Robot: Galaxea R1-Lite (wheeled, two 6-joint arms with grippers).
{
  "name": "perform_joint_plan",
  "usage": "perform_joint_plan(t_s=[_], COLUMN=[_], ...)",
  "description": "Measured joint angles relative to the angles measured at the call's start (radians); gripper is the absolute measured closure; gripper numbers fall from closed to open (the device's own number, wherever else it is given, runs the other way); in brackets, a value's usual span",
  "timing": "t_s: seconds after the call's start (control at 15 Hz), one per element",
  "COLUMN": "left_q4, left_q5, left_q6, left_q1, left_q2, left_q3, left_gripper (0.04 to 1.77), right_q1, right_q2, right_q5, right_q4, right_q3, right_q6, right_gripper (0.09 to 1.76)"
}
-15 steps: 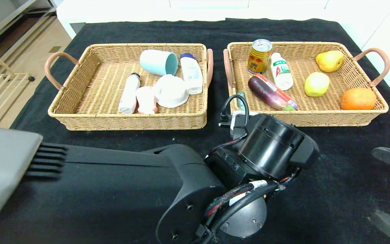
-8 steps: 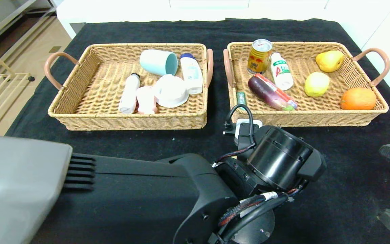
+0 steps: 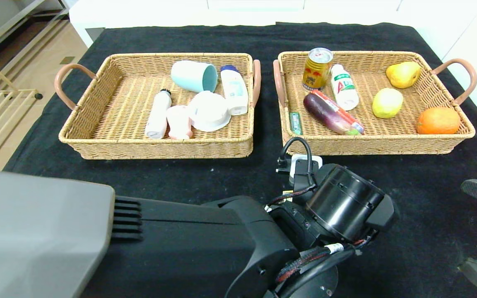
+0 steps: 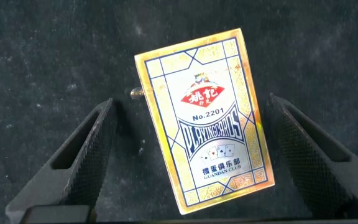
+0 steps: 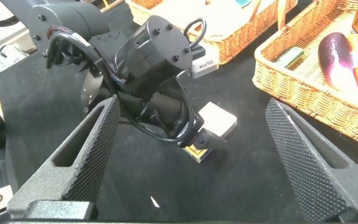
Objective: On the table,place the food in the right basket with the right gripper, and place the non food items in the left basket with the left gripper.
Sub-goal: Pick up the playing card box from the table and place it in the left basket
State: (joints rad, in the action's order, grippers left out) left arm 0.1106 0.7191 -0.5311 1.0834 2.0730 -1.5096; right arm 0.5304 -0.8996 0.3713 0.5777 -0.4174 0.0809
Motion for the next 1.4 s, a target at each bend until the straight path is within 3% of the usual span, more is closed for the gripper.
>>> perform_joint_plan(t_s=[0.27, 0.53, 0.6, 1.4], left_q4=[0.003, 0.003, 0.003, 0.001], left_q5=[0.000, -0.002, -0.002, 0.000], left_q6=[0.002, 0.002, 0.002, 0.001], left_q1=[0.001, 0.003, 0.005, 0.007], left_q2=[0.004, 0.006, 0.006, 0.003], left_q3=[0.000, 0.001, 0.002, 0.017], left_gripper=[0.09, 0.65, 0.71, 0.78], right_q1=[0.000, 0.001, 0.001, 0.005], right_q2=[-0.002, -0.003, -0.003, -0.010], right_q5=[0.000, 0.001, 0.001, 0.001], right_q4=[0.000, -0.012, -0.023, -0.026], right_q3=[0.000, 0.000, -0.001, -0.001], right_q6=[0.000, 0.000, 0.001, 0.001], right_gripper=[0.14, 0.14, 0.14, 0.14])
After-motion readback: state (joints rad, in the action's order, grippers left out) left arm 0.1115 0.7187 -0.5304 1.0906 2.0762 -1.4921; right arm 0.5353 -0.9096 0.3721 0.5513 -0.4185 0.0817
